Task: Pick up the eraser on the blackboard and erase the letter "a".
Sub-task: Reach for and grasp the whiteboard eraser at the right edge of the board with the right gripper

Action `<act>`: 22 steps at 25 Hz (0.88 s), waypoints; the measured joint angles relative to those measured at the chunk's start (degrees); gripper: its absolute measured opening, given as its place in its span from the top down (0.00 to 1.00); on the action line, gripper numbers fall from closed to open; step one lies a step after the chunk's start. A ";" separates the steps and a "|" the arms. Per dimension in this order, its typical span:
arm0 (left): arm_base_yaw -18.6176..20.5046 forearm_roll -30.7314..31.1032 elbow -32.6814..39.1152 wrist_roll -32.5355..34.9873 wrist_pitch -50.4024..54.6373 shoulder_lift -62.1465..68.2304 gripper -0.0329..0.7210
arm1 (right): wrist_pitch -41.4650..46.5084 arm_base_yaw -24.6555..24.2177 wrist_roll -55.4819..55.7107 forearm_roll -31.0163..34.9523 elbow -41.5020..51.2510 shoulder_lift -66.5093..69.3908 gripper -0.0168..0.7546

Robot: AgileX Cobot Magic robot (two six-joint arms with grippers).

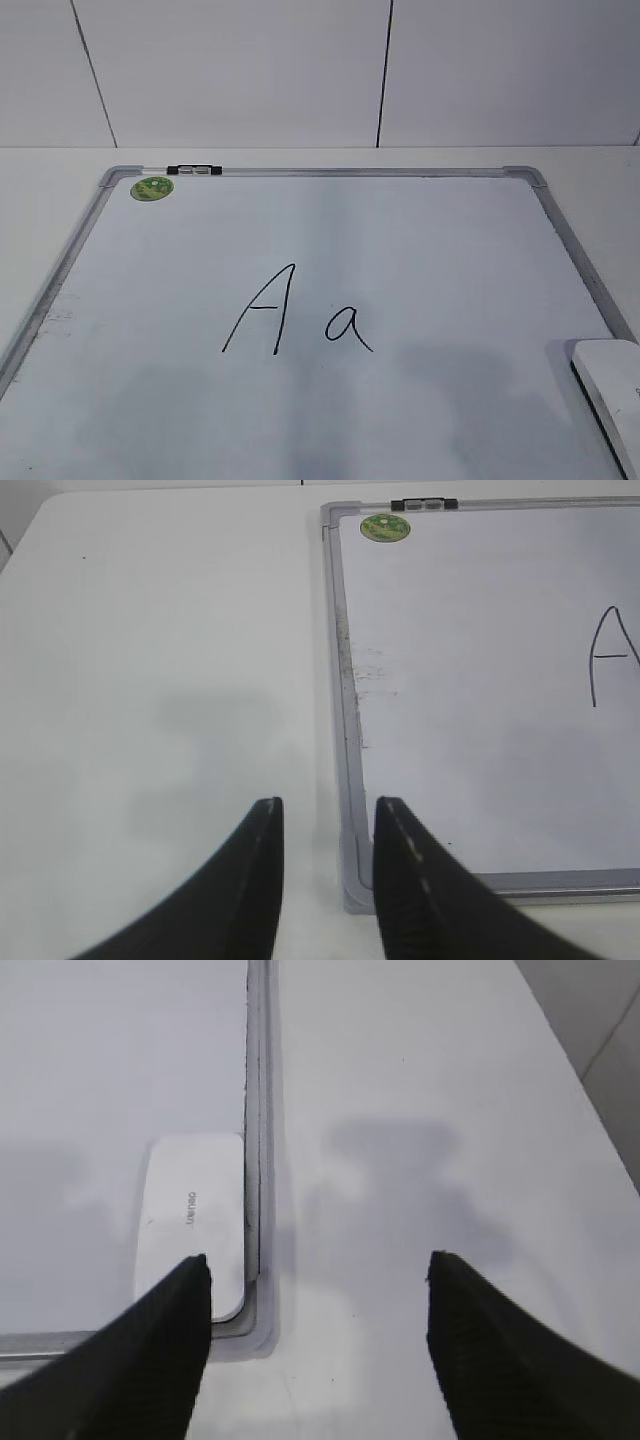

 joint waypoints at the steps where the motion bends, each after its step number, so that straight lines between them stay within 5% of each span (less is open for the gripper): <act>1: 0.00 0.00 0.00 0.00 0.00 0.00 0.65 | -0.28 0.27 -0.68 0.00 -0.11 1.61 0.28; 8: 0.00 0.00 0.00 0.00 0.00 0.00 0.65 | -5.41 0.66 -2.17 0.22 -2.42 16.50 0.28; 22: 0.00 0.00 0.00 0.00 0.00 0.00 0.65 | -7.10 0.91 -2.48 13.16 -6.78 38.90 0.26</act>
